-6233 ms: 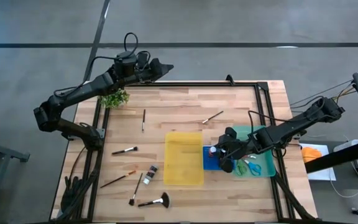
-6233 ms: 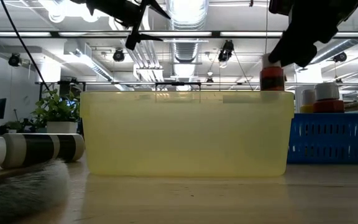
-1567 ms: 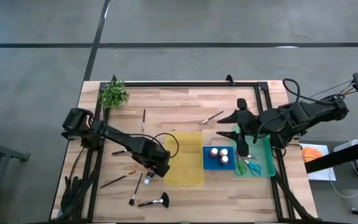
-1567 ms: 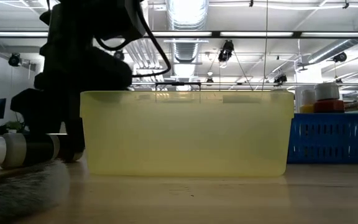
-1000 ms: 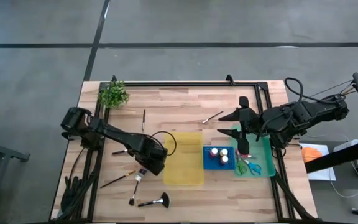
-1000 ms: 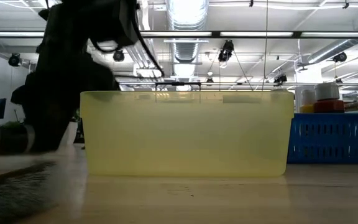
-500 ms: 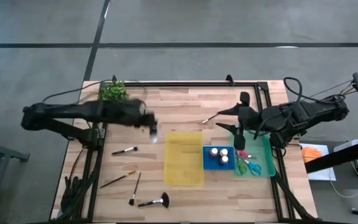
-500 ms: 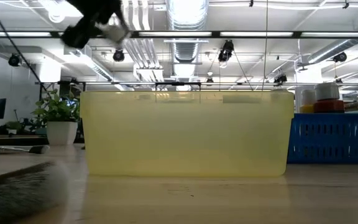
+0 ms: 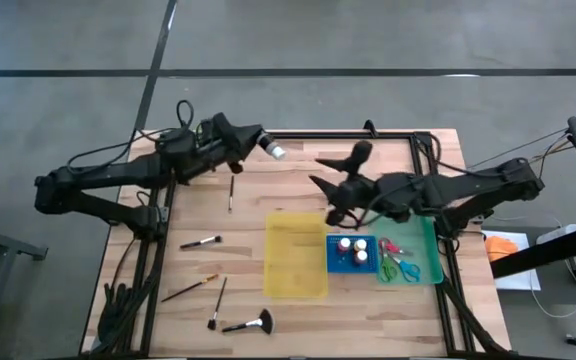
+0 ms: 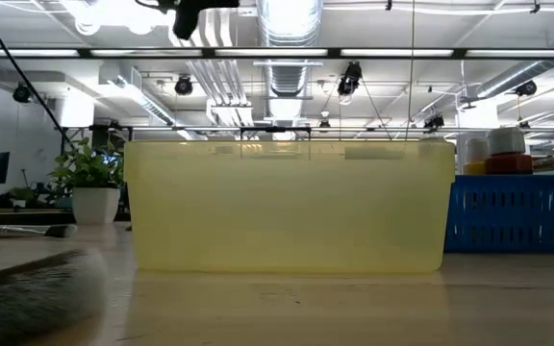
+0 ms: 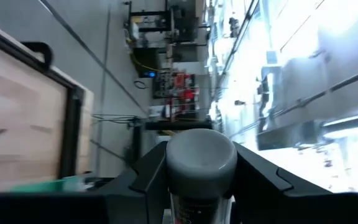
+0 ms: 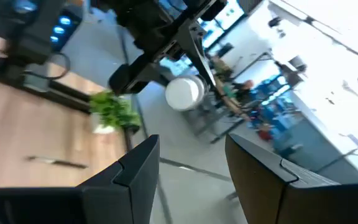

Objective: Pick & Place Paint Supplies
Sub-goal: Put the gray paint bottle into the blue bin

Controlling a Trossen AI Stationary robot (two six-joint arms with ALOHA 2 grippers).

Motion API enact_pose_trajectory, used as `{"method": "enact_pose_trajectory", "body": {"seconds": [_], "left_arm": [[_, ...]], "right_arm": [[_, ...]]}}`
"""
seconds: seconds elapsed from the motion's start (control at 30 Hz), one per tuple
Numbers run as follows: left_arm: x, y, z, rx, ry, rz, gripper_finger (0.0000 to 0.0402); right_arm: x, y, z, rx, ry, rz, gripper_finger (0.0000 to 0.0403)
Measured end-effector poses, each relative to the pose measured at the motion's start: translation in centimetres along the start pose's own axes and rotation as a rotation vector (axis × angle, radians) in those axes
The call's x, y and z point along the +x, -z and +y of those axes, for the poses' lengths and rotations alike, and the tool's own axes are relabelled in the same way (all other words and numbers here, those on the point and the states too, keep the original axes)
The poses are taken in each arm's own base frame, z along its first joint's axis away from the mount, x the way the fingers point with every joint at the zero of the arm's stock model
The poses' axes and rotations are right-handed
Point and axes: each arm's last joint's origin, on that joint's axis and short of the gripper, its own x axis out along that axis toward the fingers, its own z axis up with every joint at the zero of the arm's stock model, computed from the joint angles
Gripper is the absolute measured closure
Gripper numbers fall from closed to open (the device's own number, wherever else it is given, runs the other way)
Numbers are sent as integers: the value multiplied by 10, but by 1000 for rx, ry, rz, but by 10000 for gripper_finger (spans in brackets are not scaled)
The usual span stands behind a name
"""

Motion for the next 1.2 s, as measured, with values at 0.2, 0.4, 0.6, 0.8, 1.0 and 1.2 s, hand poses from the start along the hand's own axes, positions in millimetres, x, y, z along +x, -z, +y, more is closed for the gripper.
{"method": "enact_pose_trajectory", "body": {"seconds": [0.2,0.4,0.6,0.8,1.0,1.2], "left_arm": [[17,7,-5,-56,59,0,249],[25,10,-9,-72,77,20,250],[24,11,-10,-78,84,26,250],[25,16,-10,-80,84,44,250],[25,18,-9,-81,80,53,250],[25,19,-9,-81,79,54,250]], "right_arm": [[27,2,7,-27,71,-8,220],[38,-1,8,-51,102,-21,220],[45,-8,3,-70,174,-47,220],[52,-7,5,-76,164,-51,220],[52,-8,6,-78,158,-56,220],[53,-8,6,-76,157,-58,221]]}}
